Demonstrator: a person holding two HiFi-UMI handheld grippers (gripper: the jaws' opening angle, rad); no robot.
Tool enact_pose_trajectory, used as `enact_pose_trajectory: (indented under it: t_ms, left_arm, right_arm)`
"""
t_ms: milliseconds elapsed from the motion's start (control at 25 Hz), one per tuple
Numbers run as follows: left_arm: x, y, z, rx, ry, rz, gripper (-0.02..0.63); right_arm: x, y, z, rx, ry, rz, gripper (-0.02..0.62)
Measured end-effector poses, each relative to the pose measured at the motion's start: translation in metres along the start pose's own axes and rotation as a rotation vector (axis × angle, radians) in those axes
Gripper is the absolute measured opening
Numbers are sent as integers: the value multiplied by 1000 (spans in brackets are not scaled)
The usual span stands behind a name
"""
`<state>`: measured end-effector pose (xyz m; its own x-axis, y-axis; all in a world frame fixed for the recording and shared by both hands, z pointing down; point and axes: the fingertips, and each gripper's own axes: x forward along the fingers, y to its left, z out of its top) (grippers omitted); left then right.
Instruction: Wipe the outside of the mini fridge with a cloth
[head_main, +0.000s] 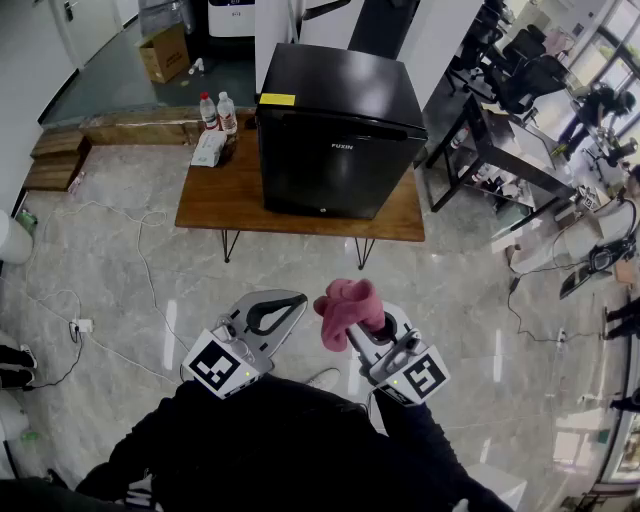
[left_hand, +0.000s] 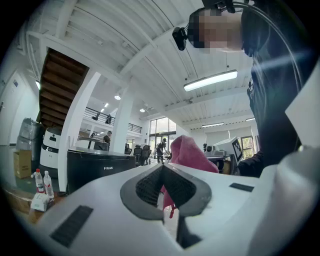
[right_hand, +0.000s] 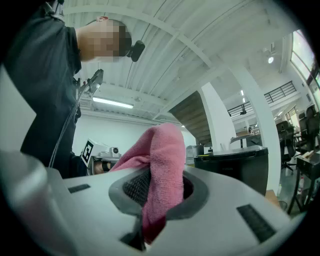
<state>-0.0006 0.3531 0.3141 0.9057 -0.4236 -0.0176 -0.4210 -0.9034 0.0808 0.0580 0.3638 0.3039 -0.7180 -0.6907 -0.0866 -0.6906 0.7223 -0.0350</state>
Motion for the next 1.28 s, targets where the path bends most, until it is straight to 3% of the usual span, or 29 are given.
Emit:
enact_pose_trajectory:
  t_ms: [400,600,920,1280]
  left_arm:
    - [4,-4,3,-7,8,-8,6]
    - [-1,4,6,20,-15,-1,6]
    - [-32,39,12,7,-21,28,6]
    - [-81,101,16,9,-7,7,6]
  right_arm:
    - [1,2,-2,-3,21,10,64]
    - [10,3,-5,54,16,12,66]
    - [54,26,-9,73,10,34,66]
    - [133,51,-21,58,19,-18,67]
